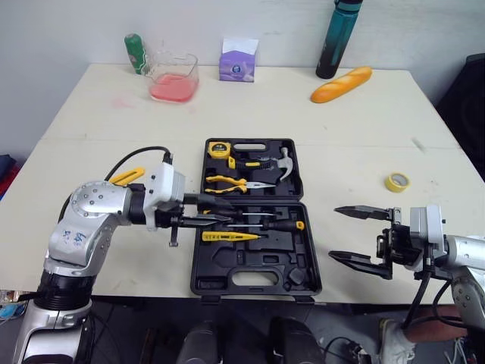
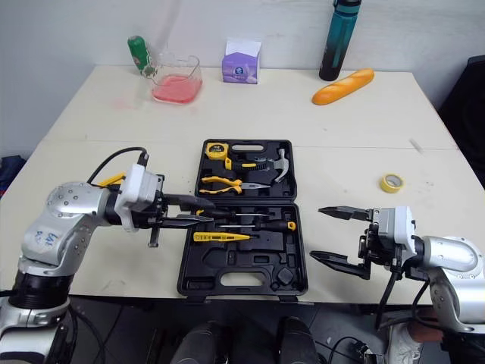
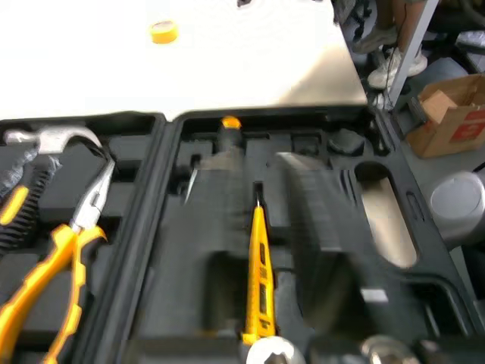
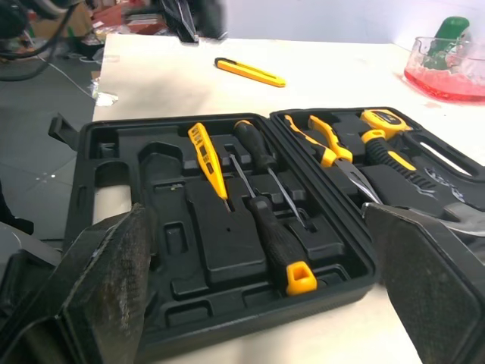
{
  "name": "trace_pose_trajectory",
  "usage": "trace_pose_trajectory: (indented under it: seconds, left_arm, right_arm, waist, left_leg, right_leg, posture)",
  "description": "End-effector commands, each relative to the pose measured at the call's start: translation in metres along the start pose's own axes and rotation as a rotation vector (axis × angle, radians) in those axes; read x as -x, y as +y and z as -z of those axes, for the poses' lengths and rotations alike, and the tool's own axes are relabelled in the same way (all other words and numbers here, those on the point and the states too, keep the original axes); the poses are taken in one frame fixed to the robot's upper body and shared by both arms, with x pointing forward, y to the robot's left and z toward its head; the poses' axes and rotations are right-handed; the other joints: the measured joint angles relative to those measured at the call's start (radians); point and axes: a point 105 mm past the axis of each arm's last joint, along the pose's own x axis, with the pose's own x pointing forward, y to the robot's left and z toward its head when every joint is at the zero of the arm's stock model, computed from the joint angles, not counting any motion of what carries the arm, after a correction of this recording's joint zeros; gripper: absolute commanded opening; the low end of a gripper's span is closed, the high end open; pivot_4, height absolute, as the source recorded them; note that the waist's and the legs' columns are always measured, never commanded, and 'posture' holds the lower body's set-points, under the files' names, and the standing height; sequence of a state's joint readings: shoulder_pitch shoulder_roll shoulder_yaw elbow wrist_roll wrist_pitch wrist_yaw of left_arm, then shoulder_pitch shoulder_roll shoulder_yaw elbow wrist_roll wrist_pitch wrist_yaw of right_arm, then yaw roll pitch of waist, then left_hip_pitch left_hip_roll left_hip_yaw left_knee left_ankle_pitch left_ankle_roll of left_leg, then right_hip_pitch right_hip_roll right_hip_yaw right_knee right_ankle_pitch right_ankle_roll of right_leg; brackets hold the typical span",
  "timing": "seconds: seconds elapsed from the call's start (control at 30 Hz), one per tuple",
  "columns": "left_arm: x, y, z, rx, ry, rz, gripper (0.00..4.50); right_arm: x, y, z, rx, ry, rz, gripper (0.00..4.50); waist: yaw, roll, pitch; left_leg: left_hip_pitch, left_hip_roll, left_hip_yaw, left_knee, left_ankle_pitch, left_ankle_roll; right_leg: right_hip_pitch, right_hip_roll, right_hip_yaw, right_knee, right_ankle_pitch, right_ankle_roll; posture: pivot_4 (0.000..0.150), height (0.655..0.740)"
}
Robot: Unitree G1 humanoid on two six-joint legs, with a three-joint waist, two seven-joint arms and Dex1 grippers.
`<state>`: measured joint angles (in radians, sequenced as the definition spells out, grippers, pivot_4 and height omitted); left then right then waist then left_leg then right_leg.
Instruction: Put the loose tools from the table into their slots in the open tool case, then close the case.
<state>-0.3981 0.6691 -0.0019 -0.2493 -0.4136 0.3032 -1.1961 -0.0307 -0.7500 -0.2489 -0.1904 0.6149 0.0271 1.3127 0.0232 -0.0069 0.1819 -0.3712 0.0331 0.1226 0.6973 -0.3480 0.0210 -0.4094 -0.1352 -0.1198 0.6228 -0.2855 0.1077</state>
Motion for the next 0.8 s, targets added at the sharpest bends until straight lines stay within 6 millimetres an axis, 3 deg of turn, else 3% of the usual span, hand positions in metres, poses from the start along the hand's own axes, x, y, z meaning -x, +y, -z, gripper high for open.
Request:
trace_pose_trajectory:
  seconds: [0.03, 0.2, 0.6, 0.8]
  left_arm:
    - [-0.006, -0.006, 0.016, -0.051, 0.042, 0.002, 0.06]
    - [-0.011, -0.01, 0.044, 0.022, 0.093, -0.008, 0.06]
    - [-0.018, -0.005, 0.054, 0.031, 0.09, -0.031, 0.06]
    - [-0.017, -0.002, 0.079, 0.112, 0.185, -0.059, 0.06]
  right_arm:
    - [-0.001, -0.002, -0.006, 0.044, -0.023, 0.002, 4.5]
    - [-0.002, -0.003, -0.006, 0.052, -0.016, -0.005, 4.5]
    - [-0.01, -0.004, -0.012, 0.061, -0.01, -0.016, 4.5]
    - [-0.015, -0.005, -0.019, 0.067, -0.005, -0.018, 4.5]
  waist:
    - [0.0, 0.0, 0.0]
    - [0.0, 0.0, 0.0]
    - [0.0, 0.0, 0.0]
    - [-0.001, 0.0, 0.0]
  left_leg:
    - [0.0, 0.0, 0.0, 0.0, 0.0, 0.0]
    - [0.0, 0.0, 0.0, 0.0, 0.0, 0.0]
    - [0.0, 0.003, 0.0, 0.0, -0.001, 0.0]
    - [0.0, 0.003, 0.0, 0.0, -0.001, 0.0]
  right_leg:
    - [0.0, 0.0, 0.0, 0.0, 0.0, 0.0]
    - [0.0, 0.0, 0.0, 0.0, 0.0, 0.0]
    - [0.0, 0.0, 0.0, 0.0, 0.0, 0.0]
    - [0.0, 0.0, 0.0, 0.0, 0.0, 0.0]
  posture:
    - [0.15, 0.74]
    - [0.15, 0.74]
    - [0.15, 0.74]
    - [0.15, 0.74]
